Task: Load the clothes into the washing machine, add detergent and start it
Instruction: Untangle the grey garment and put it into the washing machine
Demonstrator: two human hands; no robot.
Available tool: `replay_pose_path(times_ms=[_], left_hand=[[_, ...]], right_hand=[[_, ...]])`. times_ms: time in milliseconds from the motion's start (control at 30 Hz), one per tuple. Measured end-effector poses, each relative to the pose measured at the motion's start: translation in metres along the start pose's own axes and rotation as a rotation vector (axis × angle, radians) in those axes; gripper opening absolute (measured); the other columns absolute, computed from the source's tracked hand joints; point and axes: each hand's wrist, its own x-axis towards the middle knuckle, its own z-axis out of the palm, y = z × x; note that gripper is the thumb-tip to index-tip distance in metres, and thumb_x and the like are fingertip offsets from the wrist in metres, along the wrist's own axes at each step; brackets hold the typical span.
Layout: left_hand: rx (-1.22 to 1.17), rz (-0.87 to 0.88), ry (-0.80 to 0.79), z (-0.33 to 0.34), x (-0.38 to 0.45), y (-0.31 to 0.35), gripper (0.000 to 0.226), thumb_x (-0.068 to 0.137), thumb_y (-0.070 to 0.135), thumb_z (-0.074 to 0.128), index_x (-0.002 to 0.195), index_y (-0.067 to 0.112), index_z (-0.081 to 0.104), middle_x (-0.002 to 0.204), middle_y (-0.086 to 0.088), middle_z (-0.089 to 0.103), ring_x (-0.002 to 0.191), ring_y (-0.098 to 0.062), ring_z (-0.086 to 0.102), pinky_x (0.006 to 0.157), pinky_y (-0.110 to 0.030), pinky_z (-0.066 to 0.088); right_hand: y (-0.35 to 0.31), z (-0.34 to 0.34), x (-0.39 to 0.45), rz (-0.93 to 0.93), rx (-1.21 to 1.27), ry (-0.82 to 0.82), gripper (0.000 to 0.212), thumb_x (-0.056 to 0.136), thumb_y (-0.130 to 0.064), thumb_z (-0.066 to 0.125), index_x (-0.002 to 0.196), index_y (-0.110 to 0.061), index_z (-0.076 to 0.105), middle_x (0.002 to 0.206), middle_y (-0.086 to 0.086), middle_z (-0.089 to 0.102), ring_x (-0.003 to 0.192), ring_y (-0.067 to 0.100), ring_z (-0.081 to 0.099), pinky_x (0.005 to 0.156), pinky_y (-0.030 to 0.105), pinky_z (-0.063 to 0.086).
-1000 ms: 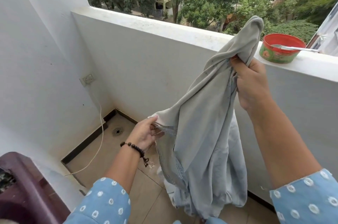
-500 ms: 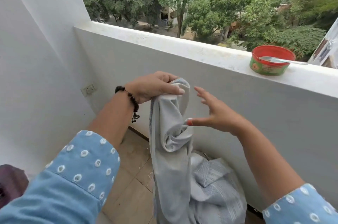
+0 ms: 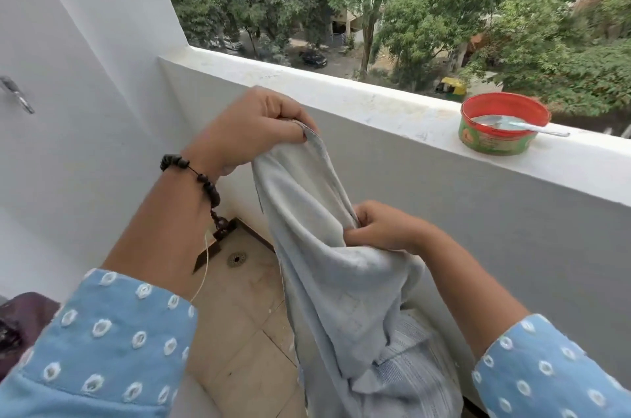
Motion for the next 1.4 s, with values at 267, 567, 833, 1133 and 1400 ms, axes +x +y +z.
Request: replay_pose_path(times_ms=[267,567,833,1133,1400], left_hand=[[-0.069,0.078,0.666,-0.031,-0.021,0.016,0.043,0.073,0.0,0.055,0.058,0.035,0.074,0.057,0.019,0.065,0.068,-0.002,0.056,0.067,-0.016,0.043],[-0.184,-0.017,0.938,-0.211,-0.029,-0.125,0.026,0.101,0.029,0.042,0.114,0.031,0.066,0.088,0.023,0.071,0.077,0.003,0.06,0.069,-0.014,0.049],[0.258,-0.492,-0.024,-0.023,-0.055,0.017,0.077,0.067,0.068,0.078,0.13,0.029,0.058,0.123,0.009,0.069,0.111,-0.01,0.066,0.08,-0.025,0.054],[0.181,-0.076,0.098,0.062,-0.018,0.008,0.071,0.058,0.071,0.077,0.119,0.037,0.064,0.104,0.011,0.073,0.097,-0.002,0.068,0.092,-0.034,0.056],[0.181,-0.045,0.052,0.039,-0.031,0.025,0.029,0.071,0.048,0.085,0.077,0.02,0.077,0.075,-0.001,0.074,0.071,-0.007,0.064,0.07,-0.028,0.05]], right_hand=[[0.077,0.044,0.016,0.187,-0.15,-0.184,0.015,0.092,-0.027,0.055,0.102,-0.022,0.065,0.11,0.0,0.067,0.098,0.015,0.06,0.084,0.03,0.048],[-0.075,-0.091,-0.012,-0.337,0.542,0.583,0.023,0.104,-0.02,0.04,0.098,-0.006,0.057,0.084,0.016,0.065,0.057,0.023,0.067,0.062,0.041,0.061],[-0.094,-0.091,-0.021,-0.412,0.124,0.591,0.025,0.096,-0.019,0.049,0.086,-0.001,0.063,0.083,0.021,0.069,0.068,0.032,0.067,0.061,0.047,0.059],[-0.055,-0.055,-0.013,-0.411,0.146,0.323,0.014,0.079,-0.008,0.068,0.072,-0.009,0.056,0.059,0.001,0.046,0.057,0.012,0.039,0.055,0.031,0.031],[-0.01,-0.042,-0.025,-0.212,0.169,-0.242,0.013,0.081,-0.013,0.07,0.091,-0.016,0.063,0.079,0.008,0.062,0.076,0.011,0.052,0.066,0.034,0.045]])
